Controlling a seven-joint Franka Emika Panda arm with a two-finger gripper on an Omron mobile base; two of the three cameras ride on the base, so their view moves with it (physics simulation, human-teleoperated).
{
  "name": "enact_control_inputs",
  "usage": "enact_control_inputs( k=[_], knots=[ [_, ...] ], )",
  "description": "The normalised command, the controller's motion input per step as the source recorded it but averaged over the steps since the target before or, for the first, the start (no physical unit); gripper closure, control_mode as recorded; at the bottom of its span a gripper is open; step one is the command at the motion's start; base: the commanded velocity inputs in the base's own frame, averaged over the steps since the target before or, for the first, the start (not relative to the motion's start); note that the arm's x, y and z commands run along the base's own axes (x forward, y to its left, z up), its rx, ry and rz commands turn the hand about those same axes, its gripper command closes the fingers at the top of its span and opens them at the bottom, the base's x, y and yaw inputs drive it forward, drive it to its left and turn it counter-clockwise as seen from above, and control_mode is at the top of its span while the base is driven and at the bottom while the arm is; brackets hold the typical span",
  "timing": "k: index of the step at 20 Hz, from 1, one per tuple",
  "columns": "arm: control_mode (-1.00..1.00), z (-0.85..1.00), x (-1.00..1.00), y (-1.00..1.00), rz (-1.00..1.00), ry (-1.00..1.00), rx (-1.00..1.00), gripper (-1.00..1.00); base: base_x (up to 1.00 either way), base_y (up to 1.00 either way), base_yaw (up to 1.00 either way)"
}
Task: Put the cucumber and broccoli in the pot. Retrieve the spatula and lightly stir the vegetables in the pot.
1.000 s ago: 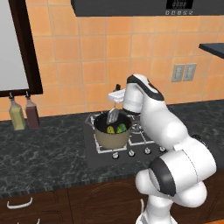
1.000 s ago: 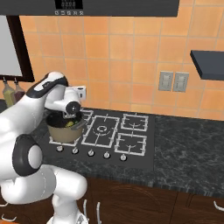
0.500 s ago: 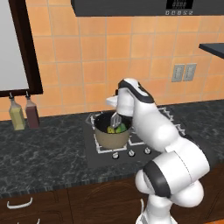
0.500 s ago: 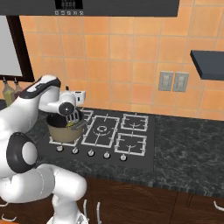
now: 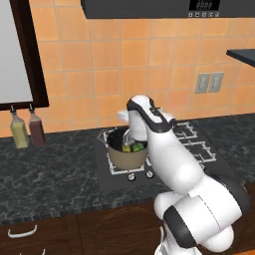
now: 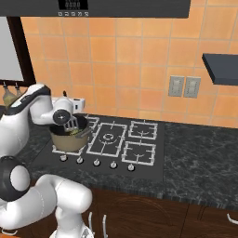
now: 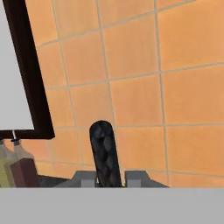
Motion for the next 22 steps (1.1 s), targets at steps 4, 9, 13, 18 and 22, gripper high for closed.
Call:
enact_control_inputs(
  k=[4,9,13,18,22],
  knots=[
    [-1.00,0.62,-0.13,0.00,0.00,0.00,0.13,1.00,0.00,0.00,0.00],
    [-1.00,0.10,0.23,-0.06,-0.06,0.00,0.01,1.00,0.00,0.00,0.00],
    [-1.00,-0.45,0.02,-0.12,-0.08,0.02,-0.13,1.00,0.00,0.00,0.00],
    [-1.00,-0.55,0.00,-0.08,-0.05,0.00,-0.14,1.00,0.00,0.00,0.00],
    [-1.00,-0.55,0.00,-0.05,-0.02,0.00,-0.04,1.00,0.00,0.00,0.00]
  ],
)
